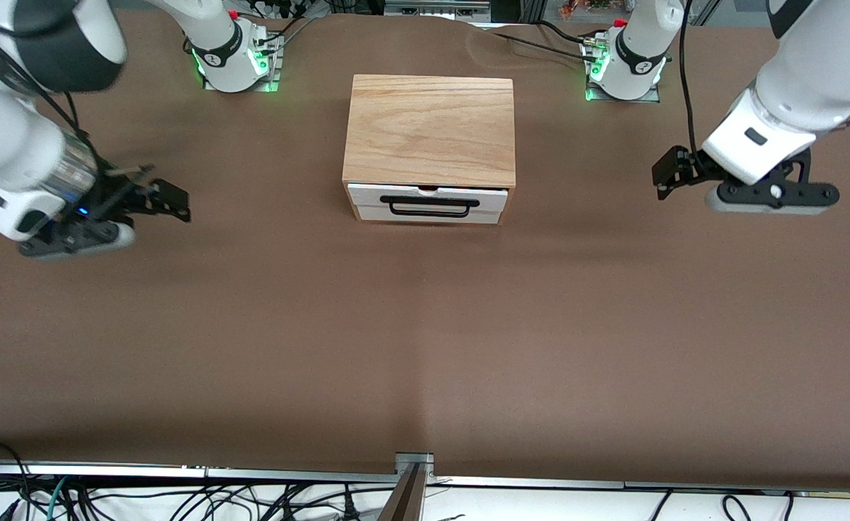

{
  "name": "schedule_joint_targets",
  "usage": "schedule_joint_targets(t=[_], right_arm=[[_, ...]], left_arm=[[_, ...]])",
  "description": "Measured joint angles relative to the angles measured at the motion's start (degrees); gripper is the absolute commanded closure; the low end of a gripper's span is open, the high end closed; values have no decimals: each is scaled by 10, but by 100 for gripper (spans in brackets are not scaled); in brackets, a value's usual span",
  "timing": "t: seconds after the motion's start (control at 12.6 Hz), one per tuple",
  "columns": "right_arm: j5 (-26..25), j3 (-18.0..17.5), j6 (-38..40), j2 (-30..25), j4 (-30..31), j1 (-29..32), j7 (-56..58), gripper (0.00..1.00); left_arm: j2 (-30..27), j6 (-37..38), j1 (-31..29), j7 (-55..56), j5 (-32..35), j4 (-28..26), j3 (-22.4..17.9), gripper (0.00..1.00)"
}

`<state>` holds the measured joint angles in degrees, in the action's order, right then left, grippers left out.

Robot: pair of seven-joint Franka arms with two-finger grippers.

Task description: Close drawer with both arms simultaneously

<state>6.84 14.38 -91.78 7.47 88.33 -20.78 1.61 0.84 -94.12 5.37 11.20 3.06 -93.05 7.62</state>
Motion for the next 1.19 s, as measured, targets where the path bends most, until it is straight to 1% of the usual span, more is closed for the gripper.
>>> schedule_joint_targets(t=[0.08,0.16,0.24,0.32,0.55,1.19], right_arm=[[-20,-36,23,-25,7,37,0,0],[-42,-80,38,-48,13,76,0,0],[-53,-105,44,-66,20,97,0,0],[-59,-115,44,-76,25,106,0,0],[-62,-116,40,-77,33,119,1,0],[-63,-118,40,-71,31,120,9,0]], left_arm=[[-20,-13,-1,-33,0,-31,-15,0],[-30,-18,-2,-69,-1,-48,-34,0],[-32,-20,-3,-94,-1,-56,-52,0],[-32,-20,-6,-108,-2,-61,-64,0],[-29,-18,-6,-113,-5,-61,-67,0],[-26,-16,-4,-113,-5,-57,-63,0]])
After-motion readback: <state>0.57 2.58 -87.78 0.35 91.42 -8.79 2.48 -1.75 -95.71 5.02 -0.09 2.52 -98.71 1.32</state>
